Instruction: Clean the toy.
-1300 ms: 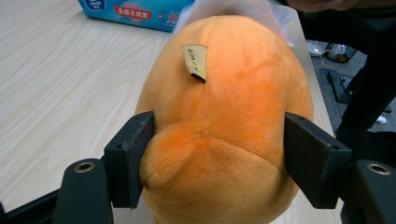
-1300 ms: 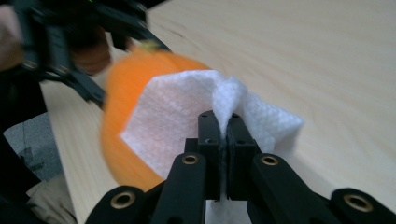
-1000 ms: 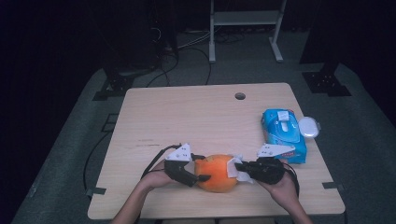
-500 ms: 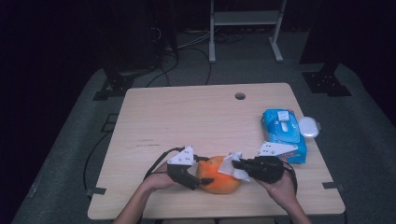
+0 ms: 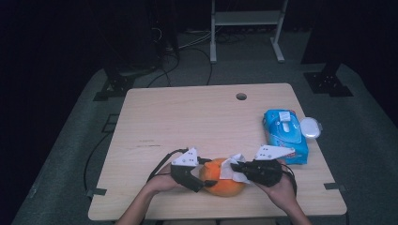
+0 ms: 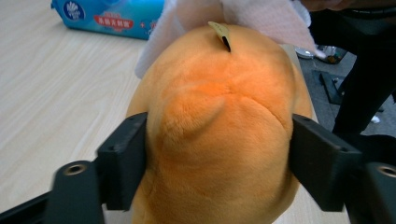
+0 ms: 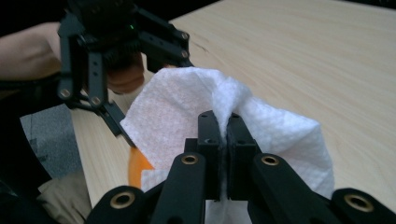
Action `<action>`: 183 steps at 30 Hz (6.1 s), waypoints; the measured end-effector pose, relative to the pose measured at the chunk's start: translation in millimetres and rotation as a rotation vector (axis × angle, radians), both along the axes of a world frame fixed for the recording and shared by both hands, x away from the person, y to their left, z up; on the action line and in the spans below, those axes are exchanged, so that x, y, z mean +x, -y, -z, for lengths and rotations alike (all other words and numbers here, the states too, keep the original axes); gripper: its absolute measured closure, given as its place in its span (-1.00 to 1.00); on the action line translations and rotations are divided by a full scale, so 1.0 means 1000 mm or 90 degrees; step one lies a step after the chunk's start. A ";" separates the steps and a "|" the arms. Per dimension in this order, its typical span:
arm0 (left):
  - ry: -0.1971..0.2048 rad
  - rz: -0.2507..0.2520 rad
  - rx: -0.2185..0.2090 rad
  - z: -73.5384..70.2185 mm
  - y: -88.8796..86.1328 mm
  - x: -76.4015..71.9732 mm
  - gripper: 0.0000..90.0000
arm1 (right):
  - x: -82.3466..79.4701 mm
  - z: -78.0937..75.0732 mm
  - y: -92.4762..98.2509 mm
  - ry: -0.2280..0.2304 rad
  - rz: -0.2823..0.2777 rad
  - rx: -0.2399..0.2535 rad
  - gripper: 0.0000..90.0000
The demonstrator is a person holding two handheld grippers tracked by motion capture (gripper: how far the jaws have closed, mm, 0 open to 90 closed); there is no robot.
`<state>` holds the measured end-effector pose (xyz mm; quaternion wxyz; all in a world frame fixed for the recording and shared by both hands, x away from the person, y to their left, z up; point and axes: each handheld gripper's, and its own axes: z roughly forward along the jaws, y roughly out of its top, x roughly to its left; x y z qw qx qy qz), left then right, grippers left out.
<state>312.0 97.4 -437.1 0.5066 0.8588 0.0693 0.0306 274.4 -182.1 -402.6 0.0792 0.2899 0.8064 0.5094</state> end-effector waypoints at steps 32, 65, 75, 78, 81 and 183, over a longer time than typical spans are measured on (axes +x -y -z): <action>-0.002 -0.011 -0.019 0.001 0.012 -0.007 -0.54 | -0.002 -0.015 -0.021 0.024 -0.012 -0.011 0.91; -0.039 -0.111 -0.048 0.005 -0.020 0.017 -0.33 | 0.016 0.017 0.001 -0.039 0.029 -0.028 0.93; -0.056 -0.128 -0.052 0.004 -0.023 0.020 -0.36 | 0.023 0.029 0.010 -0.046 0.076 -0.093 0.93; -0.047 -0.123 -0.047 0.000 -0.019 0.016 -0.31 | 0.017 0.015 0.006 -0.012 0.060 -0.066 0.93; -0.025 -0.114 -0.042 -0.005 -0.013 0.012 -0.25 | 0.011 0.006 0.003 0.008 0.044 -0.043 0.92; -0.016 -0.048 -0.034 -0.023 0.003 -0.005 -0.64 | 0.011 0.012 0.014 -0.029 0.048 0.028 0.91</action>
